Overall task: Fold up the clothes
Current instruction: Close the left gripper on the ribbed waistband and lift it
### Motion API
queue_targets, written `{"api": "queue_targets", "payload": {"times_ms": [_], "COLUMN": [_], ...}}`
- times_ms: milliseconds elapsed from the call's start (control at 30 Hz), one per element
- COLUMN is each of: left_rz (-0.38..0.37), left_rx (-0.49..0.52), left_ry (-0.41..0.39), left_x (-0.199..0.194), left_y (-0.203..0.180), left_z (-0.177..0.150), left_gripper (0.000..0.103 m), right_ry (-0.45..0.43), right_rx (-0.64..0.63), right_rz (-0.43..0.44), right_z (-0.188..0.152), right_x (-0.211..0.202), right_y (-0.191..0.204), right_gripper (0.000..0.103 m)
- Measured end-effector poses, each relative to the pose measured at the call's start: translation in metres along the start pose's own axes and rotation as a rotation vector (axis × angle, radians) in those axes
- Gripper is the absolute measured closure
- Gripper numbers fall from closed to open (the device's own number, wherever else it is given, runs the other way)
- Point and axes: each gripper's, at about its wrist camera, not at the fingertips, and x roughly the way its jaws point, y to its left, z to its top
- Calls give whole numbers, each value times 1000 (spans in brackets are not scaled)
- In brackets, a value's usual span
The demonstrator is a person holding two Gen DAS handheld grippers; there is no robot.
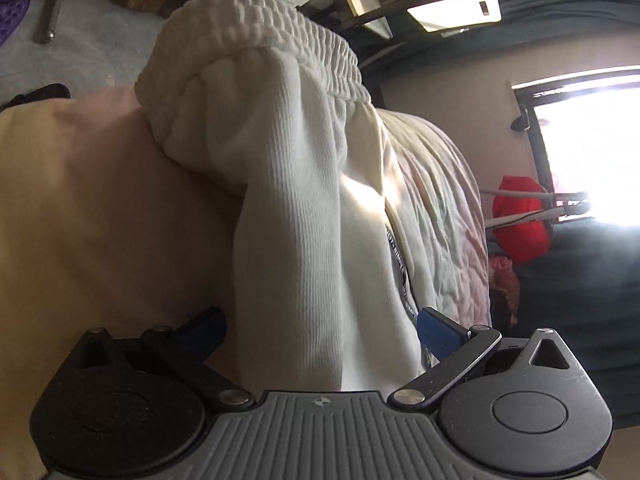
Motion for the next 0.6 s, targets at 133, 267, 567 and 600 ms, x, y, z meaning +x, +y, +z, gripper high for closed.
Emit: {"api": "queue_targets", "payload": {"times_ms": [133,267,567,600], "left_rz": [-97,-91,132,141], "left_rx": [15,-10,125,158], "left_ry": [-122,-151,-265,-284], "left_x": [-13,-13,-6,-7], "left_y": [-2,3,-9,-14], "left_z": [11,15,17,15], "left_gripper": [18,19,69,75], "right_ry": [-2,-10,-56,-59], "right_rx": [-1,-1,-9,-4], "right_rz": [-5,-11,1,3], "right_z": [0,1,7,8], "right_x": [0,-1,-10,-10], "right_y": [1,2,6,5], "right_gripper": [19,19,20,20]}}
